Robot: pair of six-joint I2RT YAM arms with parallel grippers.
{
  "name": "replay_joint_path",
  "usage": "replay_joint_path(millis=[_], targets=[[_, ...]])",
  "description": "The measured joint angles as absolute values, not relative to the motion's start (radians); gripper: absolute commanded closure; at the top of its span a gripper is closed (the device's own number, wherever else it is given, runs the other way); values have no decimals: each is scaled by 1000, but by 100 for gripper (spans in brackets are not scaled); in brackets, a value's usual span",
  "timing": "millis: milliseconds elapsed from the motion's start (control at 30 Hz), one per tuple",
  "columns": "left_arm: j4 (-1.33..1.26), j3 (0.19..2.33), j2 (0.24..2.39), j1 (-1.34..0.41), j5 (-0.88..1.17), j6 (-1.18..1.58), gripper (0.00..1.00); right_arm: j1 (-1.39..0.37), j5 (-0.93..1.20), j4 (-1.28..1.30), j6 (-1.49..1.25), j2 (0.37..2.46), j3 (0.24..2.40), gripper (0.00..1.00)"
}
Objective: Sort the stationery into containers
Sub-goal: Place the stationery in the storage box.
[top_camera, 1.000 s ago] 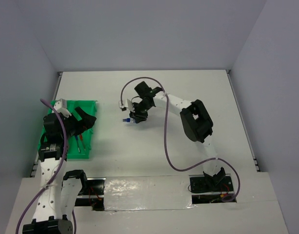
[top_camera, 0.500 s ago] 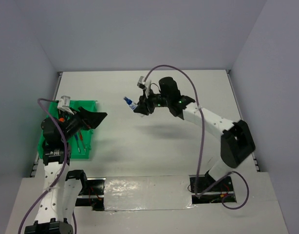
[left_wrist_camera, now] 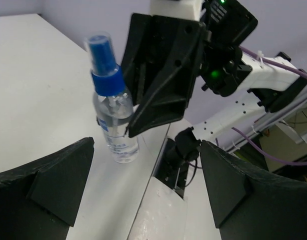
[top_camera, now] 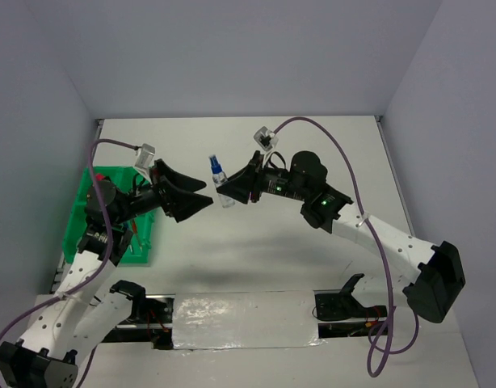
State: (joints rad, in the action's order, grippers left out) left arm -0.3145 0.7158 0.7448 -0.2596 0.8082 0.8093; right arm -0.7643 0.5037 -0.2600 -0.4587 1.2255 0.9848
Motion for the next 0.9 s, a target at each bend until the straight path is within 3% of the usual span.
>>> replay_joint_path(millis=[533, 700, 900], targets=[[-293, 742, 797, -360, 736, 765, 8, -851, 486, -260, -466, 1210, 972, 100], [-282, 748, 797, -360, 711, 756, 15, -853, 492, -262, -457, 1207, 961, 100], [-284, 749, 805, -360, 710, 758, 31, -868, 500, -262, -454, 1206, 957, 100]])
